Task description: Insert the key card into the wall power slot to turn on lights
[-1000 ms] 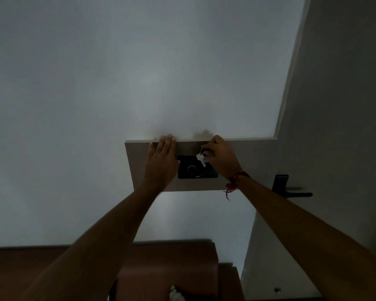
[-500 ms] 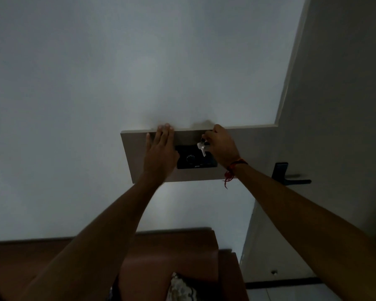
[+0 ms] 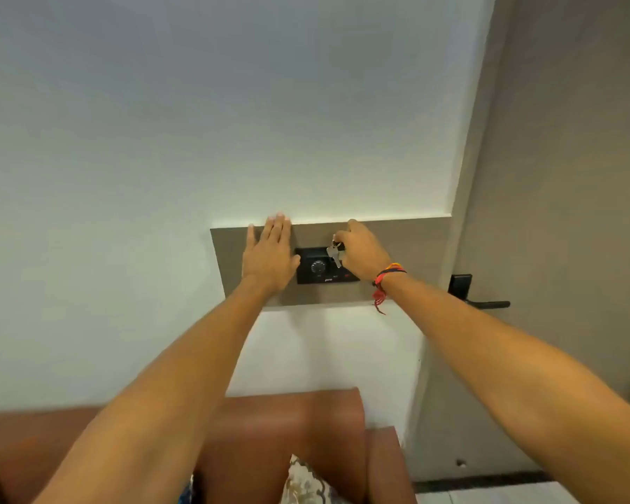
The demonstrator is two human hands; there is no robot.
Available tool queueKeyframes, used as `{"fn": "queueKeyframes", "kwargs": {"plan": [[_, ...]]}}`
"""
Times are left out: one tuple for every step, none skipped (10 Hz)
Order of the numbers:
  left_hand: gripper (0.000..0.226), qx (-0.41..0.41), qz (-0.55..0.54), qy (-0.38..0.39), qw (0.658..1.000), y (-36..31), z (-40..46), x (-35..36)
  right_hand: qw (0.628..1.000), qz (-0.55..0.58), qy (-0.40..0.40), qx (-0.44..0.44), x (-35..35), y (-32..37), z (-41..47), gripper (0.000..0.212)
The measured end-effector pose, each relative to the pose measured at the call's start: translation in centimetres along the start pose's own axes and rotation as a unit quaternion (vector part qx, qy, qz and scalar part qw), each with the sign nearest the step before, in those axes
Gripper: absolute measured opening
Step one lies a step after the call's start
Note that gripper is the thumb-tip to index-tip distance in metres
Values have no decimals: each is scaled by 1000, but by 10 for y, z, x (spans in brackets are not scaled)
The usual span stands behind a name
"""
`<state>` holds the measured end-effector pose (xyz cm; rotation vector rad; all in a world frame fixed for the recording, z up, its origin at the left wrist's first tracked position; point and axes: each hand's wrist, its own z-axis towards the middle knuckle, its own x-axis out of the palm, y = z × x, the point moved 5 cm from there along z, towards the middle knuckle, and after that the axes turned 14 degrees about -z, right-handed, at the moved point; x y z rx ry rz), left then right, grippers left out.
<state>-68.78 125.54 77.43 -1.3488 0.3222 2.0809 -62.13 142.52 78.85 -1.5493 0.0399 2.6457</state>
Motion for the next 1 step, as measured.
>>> {"fn": "queueKeyframes", "kwargs": {"plan": [[78, 25, 4, -36, 999, -7, 0, -14, 999, 42, -22, 23, -15, -1, -11, 49]]}}
